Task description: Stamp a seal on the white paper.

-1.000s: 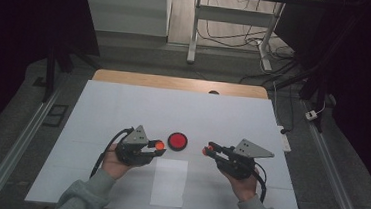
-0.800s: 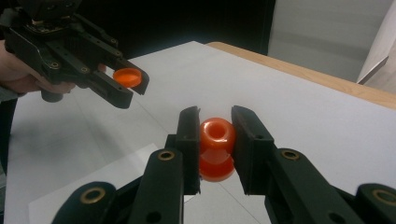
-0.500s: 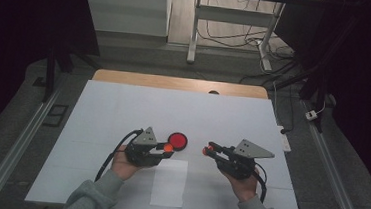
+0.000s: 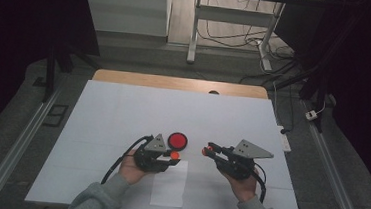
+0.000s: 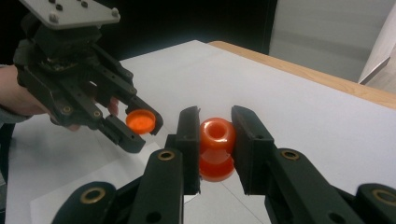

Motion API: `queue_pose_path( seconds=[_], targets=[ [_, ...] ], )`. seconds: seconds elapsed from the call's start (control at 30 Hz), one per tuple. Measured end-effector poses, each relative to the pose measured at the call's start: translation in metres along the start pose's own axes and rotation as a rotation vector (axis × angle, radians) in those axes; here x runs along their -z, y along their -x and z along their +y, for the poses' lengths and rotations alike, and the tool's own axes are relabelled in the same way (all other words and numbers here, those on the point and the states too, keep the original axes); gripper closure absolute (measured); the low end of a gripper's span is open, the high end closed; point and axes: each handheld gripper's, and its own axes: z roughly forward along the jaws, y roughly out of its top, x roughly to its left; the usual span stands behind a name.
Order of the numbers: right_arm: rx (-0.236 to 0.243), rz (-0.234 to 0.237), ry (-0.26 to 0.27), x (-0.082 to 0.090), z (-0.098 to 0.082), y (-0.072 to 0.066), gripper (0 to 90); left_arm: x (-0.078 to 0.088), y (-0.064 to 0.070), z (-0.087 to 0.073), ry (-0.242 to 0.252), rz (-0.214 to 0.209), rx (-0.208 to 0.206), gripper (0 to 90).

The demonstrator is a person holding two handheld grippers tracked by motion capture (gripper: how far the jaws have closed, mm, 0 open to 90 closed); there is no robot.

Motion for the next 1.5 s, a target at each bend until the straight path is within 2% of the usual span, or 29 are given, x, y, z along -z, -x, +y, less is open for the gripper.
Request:
queue_pose_path(
  seconds=[0.6,0.7,1.07,1.5],
  targets=[
    [-0.001,0.006,0.005,-0.001,0.001,-0.002,72.4,-0.005,0.005,0.001,-0.004,-0.016,-0.007,64.5],
    [-0.008,0.015,0.01,-0.003,0.001,-0.003,72.4,-0.007,0.005,0.001,-0.008,-0.022,-0.007,64.5],
    [0.009,0.058,0.022,-0.01,0.008,-0.015,72.4,-0.01,0.007,0.0,-0.014,-0.024,-0.007,64.5],
    [0.027,0.102,0.0,-0.024,0.009,-0.029,72.3,-0.009,0.008,0.001,-0.009,-0.026,-0.011,64.5]
  ],
)
